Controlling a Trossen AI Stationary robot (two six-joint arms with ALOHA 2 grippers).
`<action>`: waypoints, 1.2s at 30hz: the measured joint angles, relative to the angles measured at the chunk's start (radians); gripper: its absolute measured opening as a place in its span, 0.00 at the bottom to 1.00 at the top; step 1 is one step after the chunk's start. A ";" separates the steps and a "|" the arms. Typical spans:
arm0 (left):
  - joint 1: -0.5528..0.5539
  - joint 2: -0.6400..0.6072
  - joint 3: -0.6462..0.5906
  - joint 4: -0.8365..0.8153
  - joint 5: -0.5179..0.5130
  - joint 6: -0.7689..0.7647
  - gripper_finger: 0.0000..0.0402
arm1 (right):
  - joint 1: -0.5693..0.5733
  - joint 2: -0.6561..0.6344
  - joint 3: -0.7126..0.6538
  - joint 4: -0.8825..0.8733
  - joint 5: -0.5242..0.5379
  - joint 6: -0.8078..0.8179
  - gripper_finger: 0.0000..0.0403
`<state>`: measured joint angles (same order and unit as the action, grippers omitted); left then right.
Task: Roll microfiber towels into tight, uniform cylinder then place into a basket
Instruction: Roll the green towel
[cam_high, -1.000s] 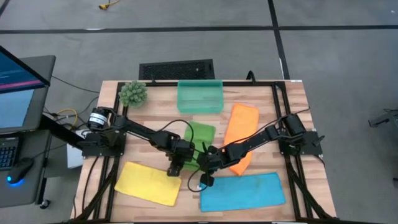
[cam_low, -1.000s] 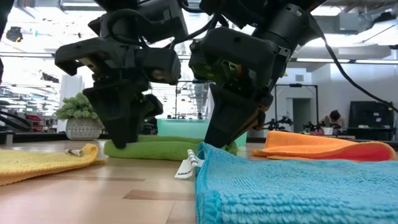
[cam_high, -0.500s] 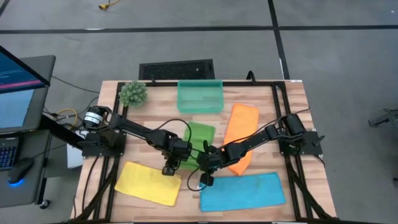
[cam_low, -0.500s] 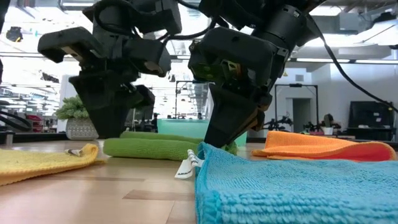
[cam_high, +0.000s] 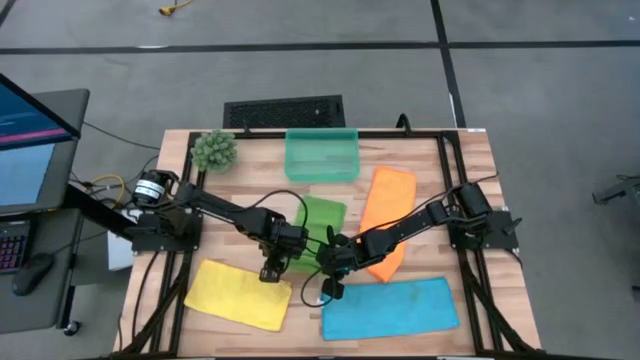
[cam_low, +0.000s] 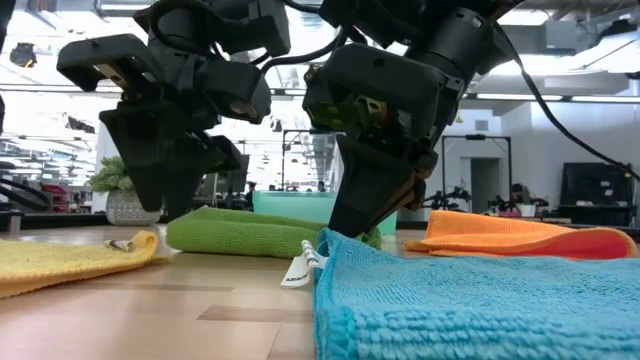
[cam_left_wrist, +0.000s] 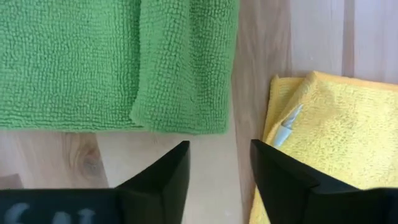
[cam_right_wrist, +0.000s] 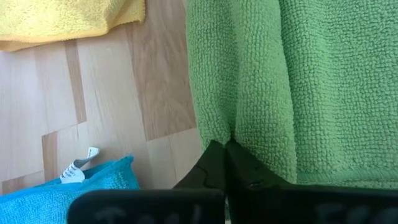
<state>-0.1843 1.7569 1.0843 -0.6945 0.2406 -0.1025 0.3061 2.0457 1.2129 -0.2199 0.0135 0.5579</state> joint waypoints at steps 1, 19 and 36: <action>-0.002 0.000 0.000 0.000 0.007 -0.010 0.44 | 0.000 0.000 0.000 0.000 0.000 0.000 0.02; -0.211 -0.013 0.000 0.116 -0.324 0.061 0.46 | 0.001 0.000 0.000 0.000 -0.009 0.003 0.03; -0.262 -0.005 -0.123 0.294 -0.512 0.039 0.39 | 0.001 0.000 0.000 0.000 -0.017 0.018 0.03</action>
<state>-0.4465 1.7519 0.9611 -0.4009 -0.2709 -0.0638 0.3069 2.0457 1.2125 -0.2195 -0.0036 0.5758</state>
